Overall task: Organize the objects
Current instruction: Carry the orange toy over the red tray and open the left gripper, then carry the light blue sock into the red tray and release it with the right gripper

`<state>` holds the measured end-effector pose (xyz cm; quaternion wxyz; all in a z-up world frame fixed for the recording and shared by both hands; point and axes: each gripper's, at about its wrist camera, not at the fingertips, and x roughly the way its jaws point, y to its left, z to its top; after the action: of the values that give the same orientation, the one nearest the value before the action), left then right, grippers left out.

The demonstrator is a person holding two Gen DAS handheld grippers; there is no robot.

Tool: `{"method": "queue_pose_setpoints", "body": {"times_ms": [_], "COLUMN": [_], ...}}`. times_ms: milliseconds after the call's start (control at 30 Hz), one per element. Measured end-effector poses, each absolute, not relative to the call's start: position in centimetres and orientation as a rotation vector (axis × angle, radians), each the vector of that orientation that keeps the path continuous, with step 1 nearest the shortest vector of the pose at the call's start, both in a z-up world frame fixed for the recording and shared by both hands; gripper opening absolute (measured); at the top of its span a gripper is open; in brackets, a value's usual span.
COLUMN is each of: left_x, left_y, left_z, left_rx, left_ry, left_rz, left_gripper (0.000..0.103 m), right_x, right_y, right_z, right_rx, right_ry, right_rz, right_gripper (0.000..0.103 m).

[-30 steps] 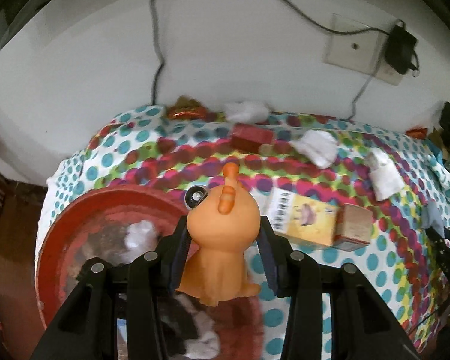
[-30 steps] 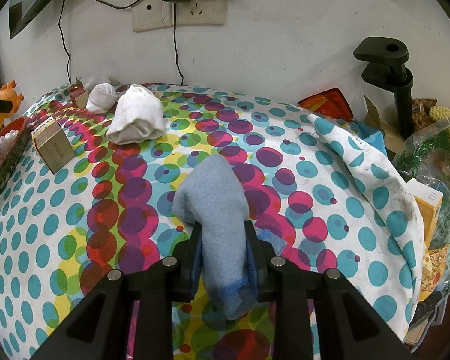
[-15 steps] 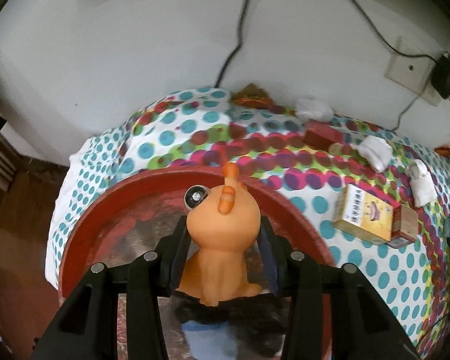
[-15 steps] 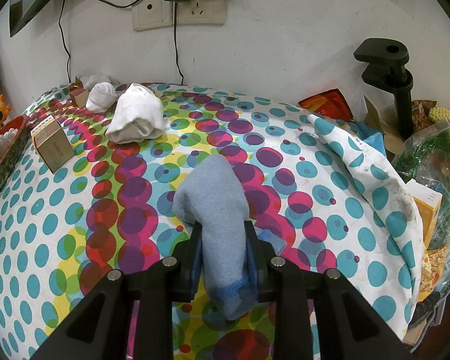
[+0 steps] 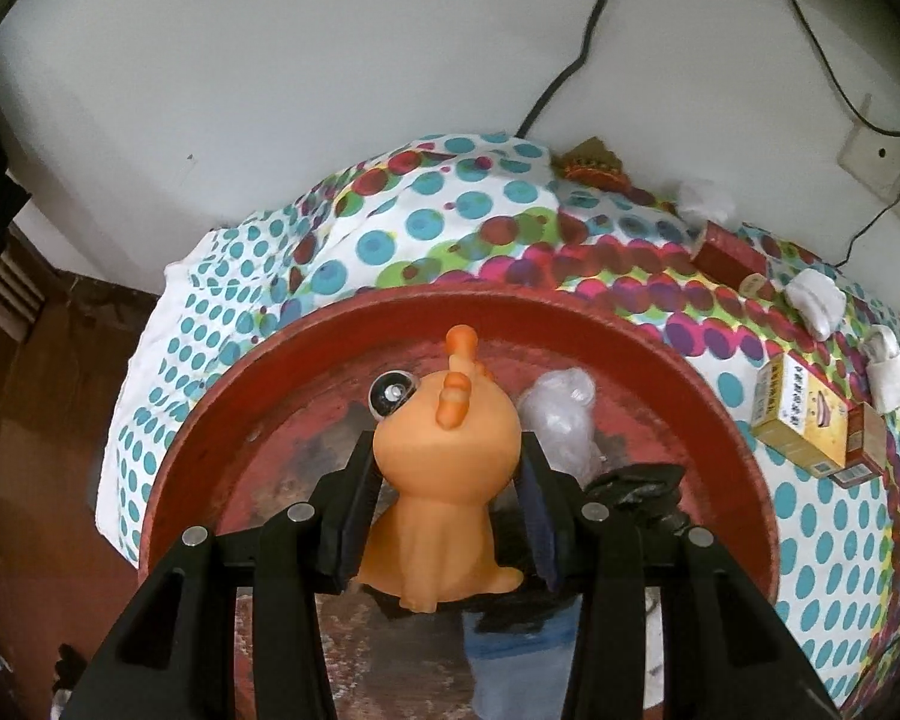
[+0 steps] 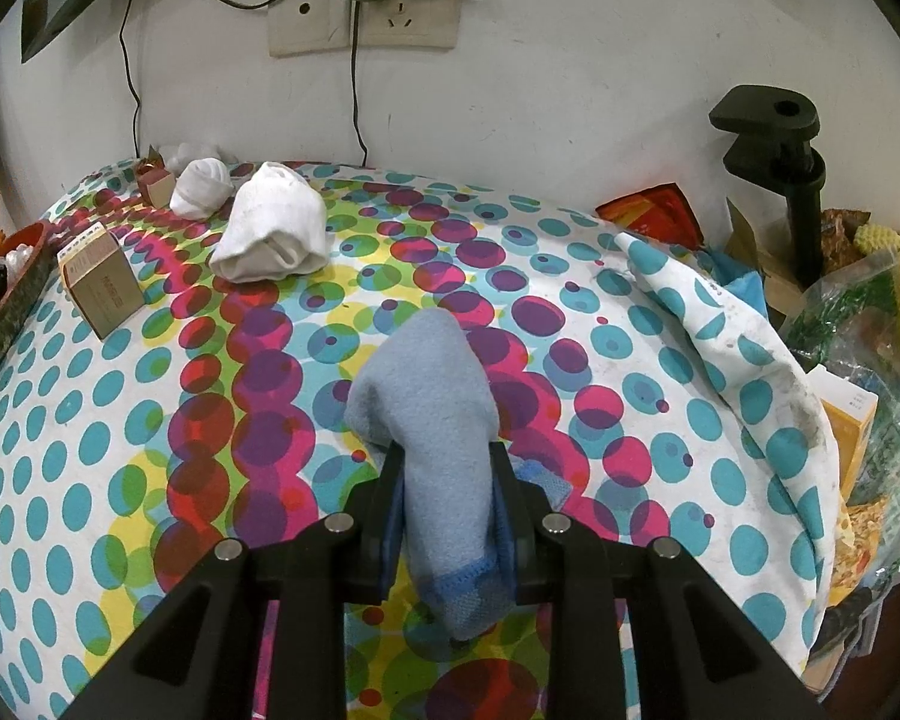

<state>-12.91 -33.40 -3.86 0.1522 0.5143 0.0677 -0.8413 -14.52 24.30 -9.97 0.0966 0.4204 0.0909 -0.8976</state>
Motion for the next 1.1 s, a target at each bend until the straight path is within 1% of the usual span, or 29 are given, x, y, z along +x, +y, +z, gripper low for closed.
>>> {"method": "queue_pose_setpoints", "body": {"times_ms": [600,700,800,900,933,1000,1067,1100], "left_x": [-10.9,-10.5,-10.2,-10.0,-9.9,-9.6,-9.1,-8.9], "left_y": [-36.3,-36.5,-36.2,-35.8,-35.6,-35.2,-34.8,-34.6], "left_z": [-6.8,-7.1,-7.0,-6.5,-6.3,-5.6,-4.9,-4.6], "left_rx": [1.520,1.523,1.523,1.519,1.511,1.494,1.475,1.461], "left_ry": [0.275,0.279,0.268,0.245,0.235,0.223,0.243,0.248], "left_rz": [-2.376,-2.381,-2.398,-2.410,-2.412,-2.425,-2.441,-2.445], "left_gripper": [0.042,0.044,0.044,0.050,0.054,0.057,0.064,0.065], "right_x": [-14.5,-14.5,-14.5,-14.4,-14.4,-14.4,-14.4,-14.4], "right_y": [24.1,24.1,24.0,24.0,24.0,23.9,23.8,23.7], "right_z": [-9.9,-9.9,-9.9,-9.9,-9.9,-9.9,-9.9,-9.9], "right_rx": [1.245,1.245,1.245,1.244,1.244,1.243,1.242,1.241], "right_ry": [0.286,0.294,0.297,0.303,0.309,0.319,0.329,0.335], "right_rz": [-2.662,-2.665,-2.665,-2.667,-2.669,-2.671,-2.674,-2.676], "right_gripper": [0.026,0.026,0.026,0.026,0.026,0.026,0.026,0.026]}}
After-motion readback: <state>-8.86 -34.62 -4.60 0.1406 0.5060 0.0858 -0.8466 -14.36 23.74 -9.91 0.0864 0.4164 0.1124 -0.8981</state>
